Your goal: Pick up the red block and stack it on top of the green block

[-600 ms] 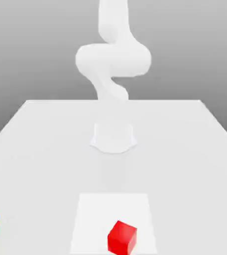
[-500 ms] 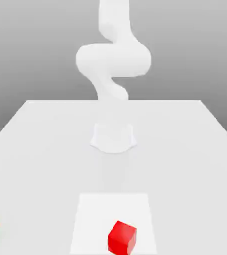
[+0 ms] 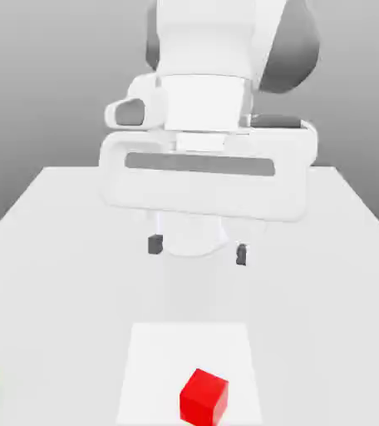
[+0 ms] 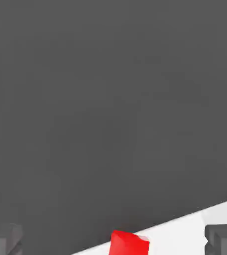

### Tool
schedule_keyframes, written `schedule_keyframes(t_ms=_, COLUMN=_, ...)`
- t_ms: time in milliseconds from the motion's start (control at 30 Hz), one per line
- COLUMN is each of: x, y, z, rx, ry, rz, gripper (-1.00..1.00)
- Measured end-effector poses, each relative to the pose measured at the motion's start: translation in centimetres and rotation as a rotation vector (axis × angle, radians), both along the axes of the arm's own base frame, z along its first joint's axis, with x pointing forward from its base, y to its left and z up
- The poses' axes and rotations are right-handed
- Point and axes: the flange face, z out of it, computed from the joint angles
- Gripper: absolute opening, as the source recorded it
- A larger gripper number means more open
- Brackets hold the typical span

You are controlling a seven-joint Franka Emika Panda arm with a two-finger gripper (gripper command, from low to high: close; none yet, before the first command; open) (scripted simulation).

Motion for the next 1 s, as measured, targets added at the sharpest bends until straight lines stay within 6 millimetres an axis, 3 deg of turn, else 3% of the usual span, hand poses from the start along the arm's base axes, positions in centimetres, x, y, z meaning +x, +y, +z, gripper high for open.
schedule_keyframes(t_ms=200, x=-1.3, y=0.5, z=-11.3, rx=0.033, ry=0.168, rz=-0.1, gripper=0.0)
schedule_keyframes(t_ms=367, x=-1.9, y=0.7, z=-18.5, rx=0.04, ry=0.207, rz=-0.124, gripper=0.0)
schedule_keyframes(t_ms=400, x=-1.9, y=0.7, z=-19.7, rx=0.04, ry=0.208, rz=-0.124, gripper=-1.0)
schedule_keyframes(t_ms=633, x=-1.9, y=0.7, z=-19.9, rx=0.04, ry=0.207, rz=-0.125, gripper=-1.0)
schedule_keyframes(t_ms=800, x=-1.8, y=0.0, z=-14.5, rx=0.041, ry=0.207, rz=-0.139, gripper=-1.0)
schedule_keyframes(t_ms=900, x=-1.1, y=-7.4, z=-13.3, rx=0.056, ry=0.206, rz=-0.29, gripper=-1.0)
schedule_keyframes(t_ms=1000, x=-1.6, y=-14.9, z=-12.5, rx=0.072, ry=0.203, rz=-0.438, gripper=-1.0)
